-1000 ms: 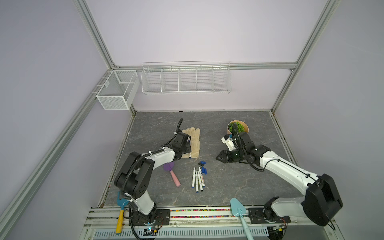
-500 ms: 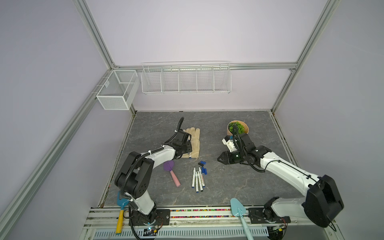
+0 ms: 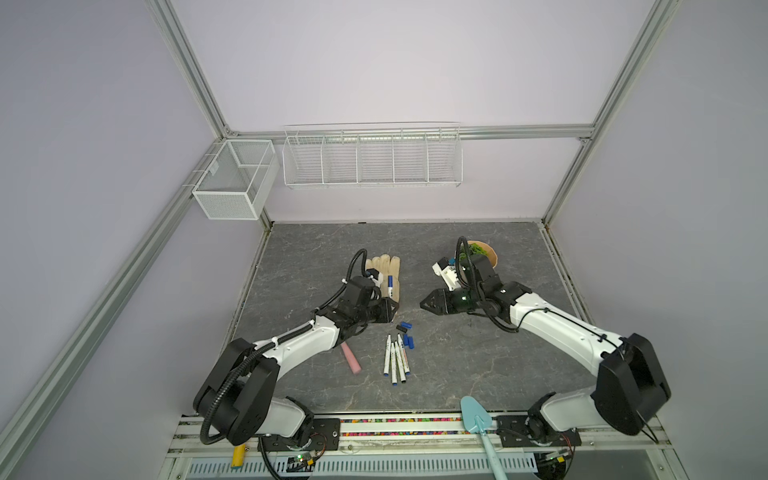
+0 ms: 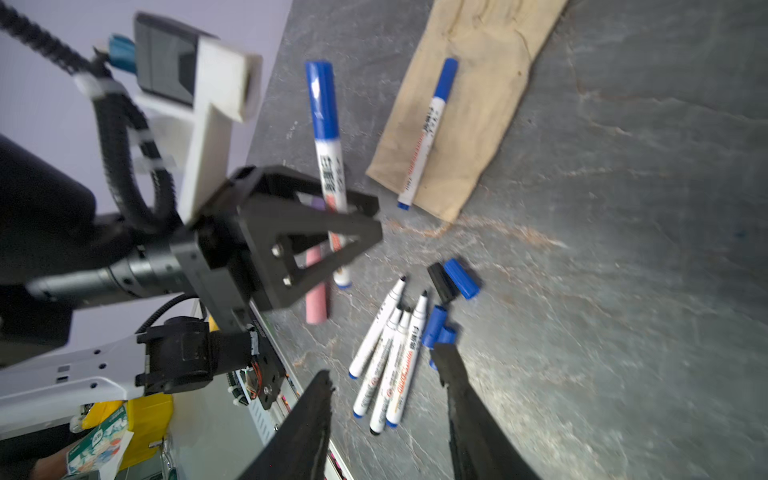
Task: Insert the pens into the pen caps
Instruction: 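Lower the capped marker onto the glove and release it with the left gripper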
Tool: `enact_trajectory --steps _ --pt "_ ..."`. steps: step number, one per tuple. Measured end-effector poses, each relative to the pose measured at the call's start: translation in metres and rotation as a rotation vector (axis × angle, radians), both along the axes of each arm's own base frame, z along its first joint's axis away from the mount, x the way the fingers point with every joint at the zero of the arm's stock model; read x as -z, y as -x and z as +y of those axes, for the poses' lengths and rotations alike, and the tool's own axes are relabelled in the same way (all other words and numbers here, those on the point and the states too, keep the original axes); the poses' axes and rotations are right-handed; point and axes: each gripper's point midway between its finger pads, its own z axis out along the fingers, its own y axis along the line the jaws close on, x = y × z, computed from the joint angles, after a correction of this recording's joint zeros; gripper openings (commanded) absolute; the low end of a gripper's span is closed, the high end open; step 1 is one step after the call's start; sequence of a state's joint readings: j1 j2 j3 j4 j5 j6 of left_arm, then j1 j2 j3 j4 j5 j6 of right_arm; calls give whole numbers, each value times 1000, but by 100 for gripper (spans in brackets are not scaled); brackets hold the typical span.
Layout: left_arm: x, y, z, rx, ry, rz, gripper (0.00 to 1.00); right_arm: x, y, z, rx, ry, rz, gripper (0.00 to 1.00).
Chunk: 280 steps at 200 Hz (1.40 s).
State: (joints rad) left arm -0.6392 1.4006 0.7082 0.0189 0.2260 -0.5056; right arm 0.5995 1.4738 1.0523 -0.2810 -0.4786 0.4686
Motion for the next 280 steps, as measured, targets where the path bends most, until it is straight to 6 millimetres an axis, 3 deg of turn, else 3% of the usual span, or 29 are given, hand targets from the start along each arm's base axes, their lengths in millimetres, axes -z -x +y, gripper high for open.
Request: enact_trajectory --steps 42,104,152,169,182,211,236,280 --pt "-4 9 -1 14 29 -19 36 -11 -18 45 -59 -46 -22 48" --pt "-20 12 -5 27 65 -62 36 7 -23 67 -81 -50 32 45" --pt "-17 16 -5 36 70 -62 36 15 -22 77 -86 -64 57 23" --pt "-16 17 -5 36 74 -63 36 17 -23 79 -83 -68 66 19" --pt "-17 18 -4 36 78 -67 39 18 -25 79 -78 -70 68 19" --pt "-22 21 -2 39 84 -81 62 26 -31 83 -67 -64 78 17" --pt "-17 28 6 28 67 -68 67 40 -44 89 -50 -44 91 18" --pt "8 56 38 -20 -9 -17 68 71 -75 100 -21 -4 112 19"
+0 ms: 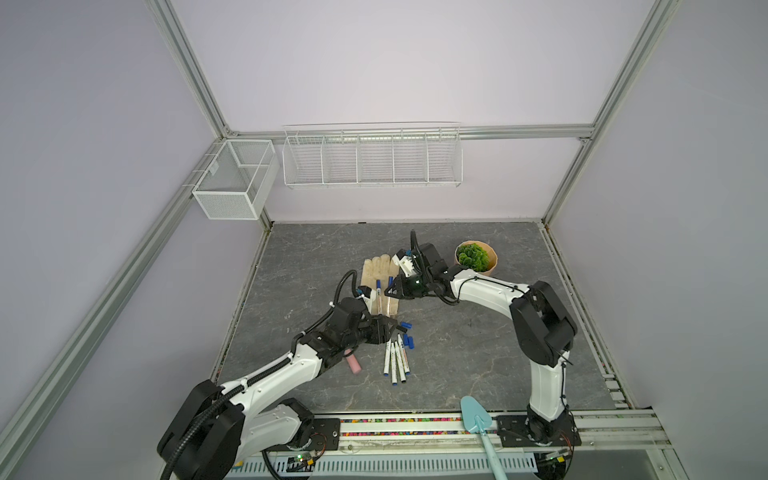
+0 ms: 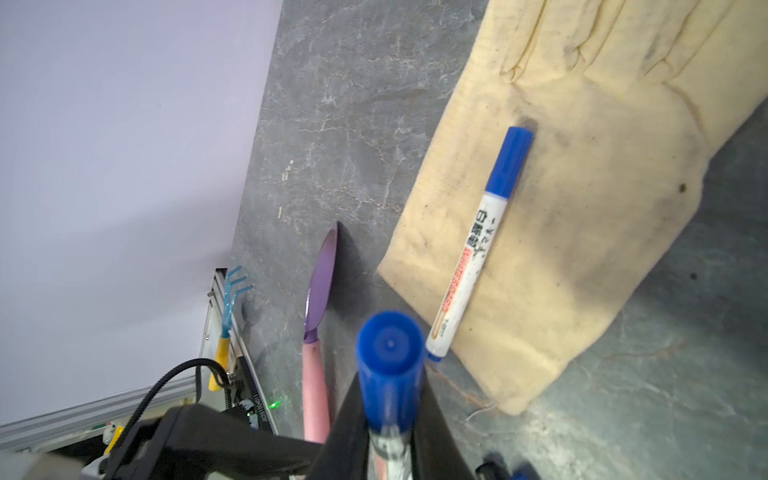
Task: Insert the pens into the pen caps
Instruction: 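Lower the capped marker onto the glove and release it with the left gripper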
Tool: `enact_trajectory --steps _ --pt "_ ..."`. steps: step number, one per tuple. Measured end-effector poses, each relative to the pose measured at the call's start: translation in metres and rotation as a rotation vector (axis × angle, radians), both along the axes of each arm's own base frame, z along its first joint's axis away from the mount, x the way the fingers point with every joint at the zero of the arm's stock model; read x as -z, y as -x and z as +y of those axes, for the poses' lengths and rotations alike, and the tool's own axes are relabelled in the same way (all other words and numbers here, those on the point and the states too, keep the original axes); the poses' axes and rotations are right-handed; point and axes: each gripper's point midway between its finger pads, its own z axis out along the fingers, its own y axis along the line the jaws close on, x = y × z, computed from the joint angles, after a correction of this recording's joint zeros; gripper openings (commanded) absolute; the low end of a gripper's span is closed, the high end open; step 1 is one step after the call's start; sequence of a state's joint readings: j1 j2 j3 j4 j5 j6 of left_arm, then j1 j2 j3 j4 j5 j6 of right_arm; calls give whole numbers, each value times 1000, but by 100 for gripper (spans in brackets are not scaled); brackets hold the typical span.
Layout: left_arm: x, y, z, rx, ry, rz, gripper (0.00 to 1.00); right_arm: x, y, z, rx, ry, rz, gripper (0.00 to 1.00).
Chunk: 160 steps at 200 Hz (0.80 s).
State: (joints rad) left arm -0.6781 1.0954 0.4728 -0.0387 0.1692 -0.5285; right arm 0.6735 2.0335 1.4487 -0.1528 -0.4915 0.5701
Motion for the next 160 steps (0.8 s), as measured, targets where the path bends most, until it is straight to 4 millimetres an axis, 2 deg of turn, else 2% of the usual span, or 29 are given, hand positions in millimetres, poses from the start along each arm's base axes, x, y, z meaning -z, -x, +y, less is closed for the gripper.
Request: enact_trajectory --steps 17,27,38,58,87,122,160 --pt "11 12 12 -21 -26 25 68 10 -14 4 12 11 5 25" --pt "15 16 18 -33 -40 32 68 16 -22 5 19 17 8 35" --pt "18 21 24 -42 -54 40 68 21 -30 5 27 23 9 40" --pt "21 27 32 -59 -73 50 68 26 -39 1 49 32 16 43" --pt "25 30 38 -76 -98 66 66 28 -41 -8 70 45 18 43" --pt "40 39 37 -55 -159 99 64 26 -14 -32 79 75 36 42" --pt "58 50 26 0 -262 137 61 -5 20 -59 82 63 -8 41"
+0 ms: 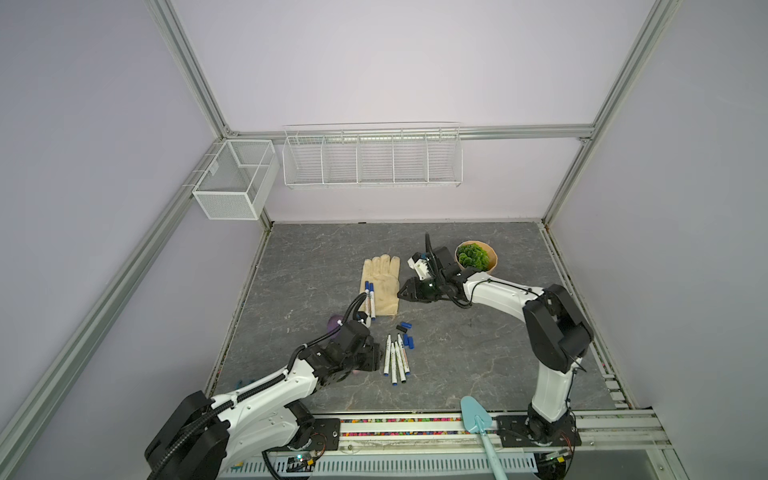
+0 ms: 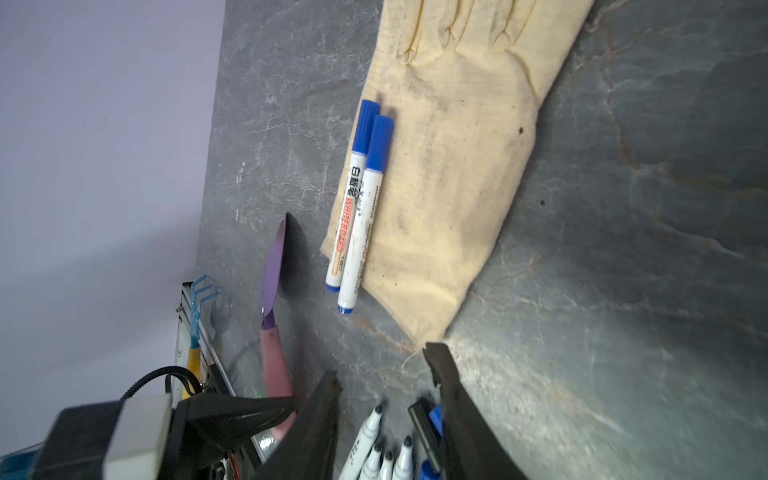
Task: Insert the pens into the pen caps
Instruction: 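Lower the capped marker onto the glove and release it with the left gripper, then move the left gripper to the white markers and grasp one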
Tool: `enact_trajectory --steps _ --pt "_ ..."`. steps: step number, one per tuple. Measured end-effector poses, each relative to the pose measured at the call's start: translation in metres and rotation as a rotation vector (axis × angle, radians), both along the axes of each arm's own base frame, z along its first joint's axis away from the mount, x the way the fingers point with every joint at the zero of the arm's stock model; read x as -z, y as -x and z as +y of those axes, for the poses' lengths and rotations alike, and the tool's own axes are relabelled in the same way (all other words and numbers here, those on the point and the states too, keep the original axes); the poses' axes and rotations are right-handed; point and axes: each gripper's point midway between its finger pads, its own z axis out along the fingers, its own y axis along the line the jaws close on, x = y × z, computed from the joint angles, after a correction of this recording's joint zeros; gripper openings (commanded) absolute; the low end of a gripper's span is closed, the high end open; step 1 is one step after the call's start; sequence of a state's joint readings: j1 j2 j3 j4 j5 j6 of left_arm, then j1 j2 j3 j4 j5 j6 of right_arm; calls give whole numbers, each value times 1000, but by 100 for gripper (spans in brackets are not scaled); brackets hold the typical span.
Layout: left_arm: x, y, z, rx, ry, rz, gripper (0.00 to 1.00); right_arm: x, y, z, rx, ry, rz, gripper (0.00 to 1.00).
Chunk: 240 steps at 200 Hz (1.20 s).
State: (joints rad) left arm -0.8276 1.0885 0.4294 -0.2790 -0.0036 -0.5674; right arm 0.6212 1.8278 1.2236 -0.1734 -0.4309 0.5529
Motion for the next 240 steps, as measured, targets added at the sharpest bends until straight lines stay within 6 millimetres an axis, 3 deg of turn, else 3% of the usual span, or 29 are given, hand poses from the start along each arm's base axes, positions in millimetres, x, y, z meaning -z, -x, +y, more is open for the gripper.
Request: enact_trajectory --steps 34,75,165,220,240 --pt "7 1 -8 20 -59 8 56 -15 21 -22 6 14 -52 41" --pt "11 5 -7 30 -84 15 56 -13 30 -40 24 49 -68 40" --pt "19 12 -15 70 -109 36 54 -5 31 -48 37 81 -66 40" --pt "25 12 -13 36 -213 47 28 2 31 -55 51 95 -54 40" --pt "26 15 -11 28 -274 52 26 1 30 -58 57 96 -58 40"
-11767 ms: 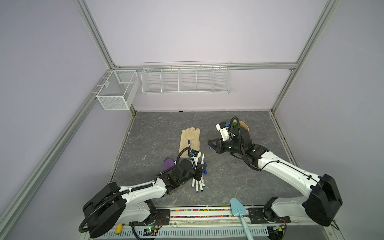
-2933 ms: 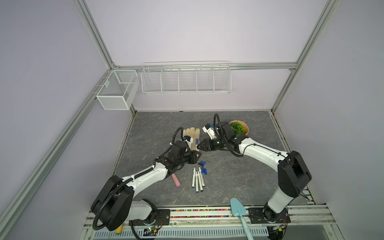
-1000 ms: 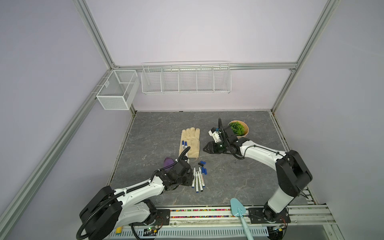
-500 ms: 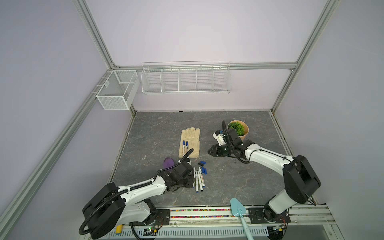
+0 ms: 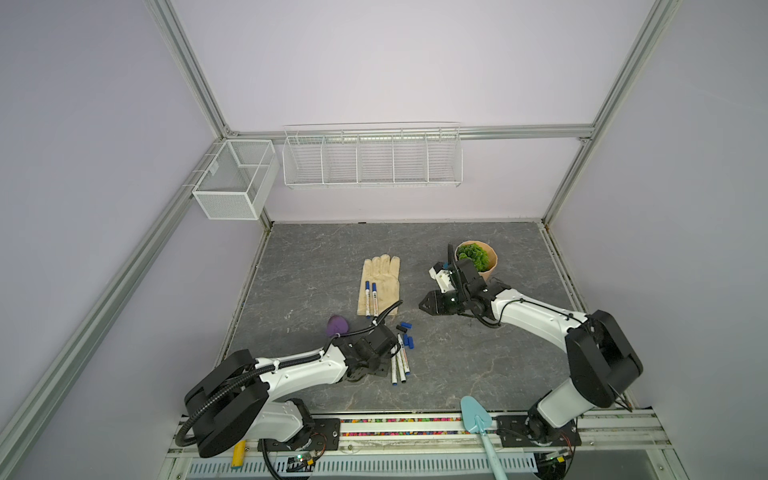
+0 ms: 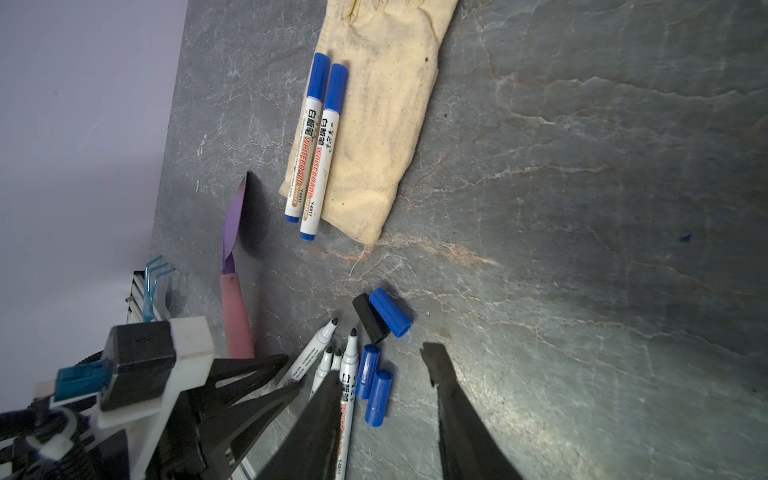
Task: Insert the pens into the pen caps
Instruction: 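Move the left gripper to the white markers and grasp one, then lift the white marker upright with the left gripper while the right gripper approaches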
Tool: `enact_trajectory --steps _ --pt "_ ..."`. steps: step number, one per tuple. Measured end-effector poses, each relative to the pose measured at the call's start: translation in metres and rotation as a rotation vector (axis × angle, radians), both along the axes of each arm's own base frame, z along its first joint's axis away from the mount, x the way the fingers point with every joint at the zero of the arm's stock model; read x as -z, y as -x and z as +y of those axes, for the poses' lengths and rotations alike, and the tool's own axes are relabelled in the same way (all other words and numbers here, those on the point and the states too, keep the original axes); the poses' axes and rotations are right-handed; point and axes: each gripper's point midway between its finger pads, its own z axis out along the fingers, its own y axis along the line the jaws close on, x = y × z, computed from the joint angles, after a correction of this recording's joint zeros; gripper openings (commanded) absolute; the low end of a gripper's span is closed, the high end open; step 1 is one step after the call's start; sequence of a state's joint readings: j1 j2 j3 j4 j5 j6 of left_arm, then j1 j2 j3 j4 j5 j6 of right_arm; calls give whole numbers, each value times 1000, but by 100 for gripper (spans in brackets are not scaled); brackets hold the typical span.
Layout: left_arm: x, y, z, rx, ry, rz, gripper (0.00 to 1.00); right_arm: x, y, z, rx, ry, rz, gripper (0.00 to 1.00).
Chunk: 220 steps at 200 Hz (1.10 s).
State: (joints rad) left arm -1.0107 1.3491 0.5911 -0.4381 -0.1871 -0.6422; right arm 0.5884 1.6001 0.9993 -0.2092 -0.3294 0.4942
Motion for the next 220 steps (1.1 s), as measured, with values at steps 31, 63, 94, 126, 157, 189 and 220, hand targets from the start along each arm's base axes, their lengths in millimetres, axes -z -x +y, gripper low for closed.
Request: enact_trajectory --steps 31,63,94,126,157,189,220 --pt "2 2 -1 0 -71 -5 11 -1 0 -3 6 -1 -3 40" --pt "2 0 -2 -23 -103 -7 0 -4 1 -5 9 -5 -9 40" --pt "-3 -2 -4 -4 -102 -21 0 -15 2 -7 10 -22 -31 41" --pt "-45 -17 -33 80 62 -149 0 -30 9 -4 -19 -74 -49 45" --pt "-99 -40 -66 97 306 -342 0 -49 18 6 -58 -156 -74 47" --pt "-104 -50 -80 100 363 -397 0 -66 29 21 -110 -214 -108 47" --pt "-104 -50 -84 118 370 -399 0 -67 35 28 -133 -219 -107 47"
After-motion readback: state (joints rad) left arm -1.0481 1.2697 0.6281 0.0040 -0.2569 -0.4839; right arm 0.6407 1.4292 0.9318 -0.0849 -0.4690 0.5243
